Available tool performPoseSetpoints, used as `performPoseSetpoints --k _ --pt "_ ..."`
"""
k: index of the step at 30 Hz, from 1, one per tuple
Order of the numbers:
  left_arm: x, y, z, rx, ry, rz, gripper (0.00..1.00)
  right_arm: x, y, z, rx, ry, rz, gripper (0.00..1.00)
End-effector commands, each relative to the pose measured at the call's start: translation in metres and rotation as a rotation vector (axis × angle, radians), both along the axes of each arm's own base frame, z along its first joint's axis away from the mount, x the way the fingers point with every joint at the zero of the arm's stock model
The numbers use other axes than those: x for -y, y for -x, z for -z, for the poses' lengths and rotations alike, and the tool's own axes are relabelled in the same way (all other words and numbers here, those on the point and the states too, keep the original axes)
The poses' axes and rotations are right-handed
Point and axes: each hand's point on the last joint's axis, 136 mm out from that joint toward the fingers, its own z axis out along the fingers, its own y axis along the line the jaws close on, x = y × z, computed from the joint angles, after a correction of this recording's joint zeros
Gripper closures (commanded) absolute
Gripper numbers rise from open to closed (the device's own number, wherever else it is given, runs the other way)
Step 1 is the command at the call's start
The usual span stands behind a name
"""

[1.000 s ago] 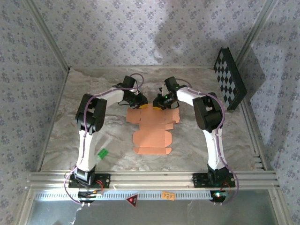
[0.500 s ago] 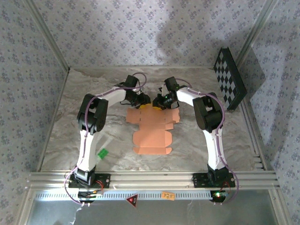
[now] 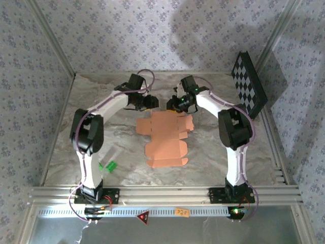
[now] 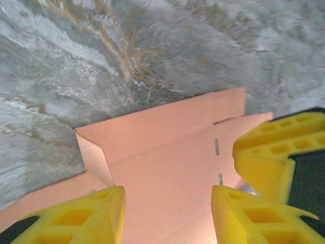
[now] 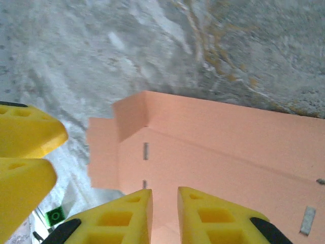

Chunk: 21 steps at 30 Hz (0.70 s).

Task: Fold the paper box

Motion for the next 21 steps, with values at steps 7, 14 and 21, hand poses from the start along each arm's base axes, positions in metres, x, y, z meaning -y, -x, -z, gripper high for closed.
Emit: performPoseSetpoints --k 7,14,21 --pt "-0.068 0.023 0.016 0.004 -0.102 -0.061 0.48 0.019 0.035 -0.011 0.003 0.041 -0.022 0.76" --pt "-0.093 0.038 0.054 -0.089 -0.171 -0.067 0.46 0.026 0.048 -0.005 -0.014 0.058 -0.023 0.75" --pt "-0.101 0.033 0.080 -0.133 -0.188 -0.083 0.47 0.027 0.051 -0.002 -0.019 0.061 -0.022 0.75"
